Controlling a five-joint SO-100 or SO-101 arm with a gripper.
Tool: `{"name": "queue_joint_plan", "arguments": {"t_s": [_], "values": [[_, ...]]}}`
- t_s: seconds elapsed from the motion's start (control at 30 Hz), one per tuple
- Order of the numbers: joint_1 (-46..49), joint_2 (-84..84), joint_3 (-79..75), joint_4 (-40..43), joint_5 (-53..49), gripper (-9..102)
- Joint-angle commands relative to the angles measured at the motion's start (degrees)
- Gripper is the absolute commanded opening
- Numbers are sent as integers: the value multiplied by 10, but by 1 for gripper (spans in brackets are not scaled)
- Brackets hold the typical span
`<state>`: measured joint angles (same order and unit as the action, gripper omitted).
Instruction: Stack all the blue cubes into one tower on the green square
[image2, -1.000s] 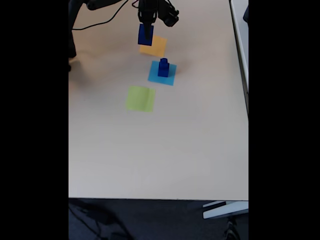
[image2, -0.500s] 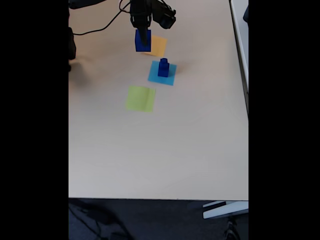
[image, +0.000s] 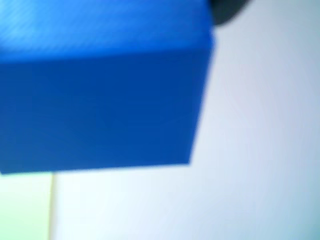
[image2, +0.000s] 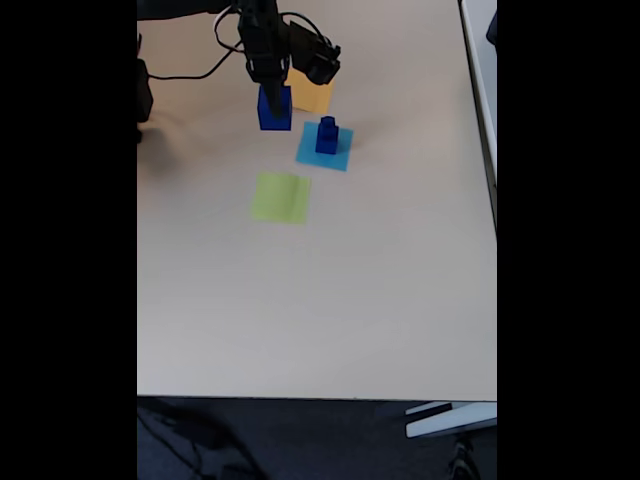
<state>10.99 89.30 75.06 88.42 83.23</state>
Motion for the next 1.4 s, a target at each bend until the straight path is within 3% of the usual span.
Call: {"name": "queue_joint_plan", "arguments": {"t_s": [0.0, 0.67, 1.37], "values": [[22, 40, 1, -22, -20, 3], [118, -37, 54, -136, -106, 3], [146, -122, 53, -201, -145, 2]]}}
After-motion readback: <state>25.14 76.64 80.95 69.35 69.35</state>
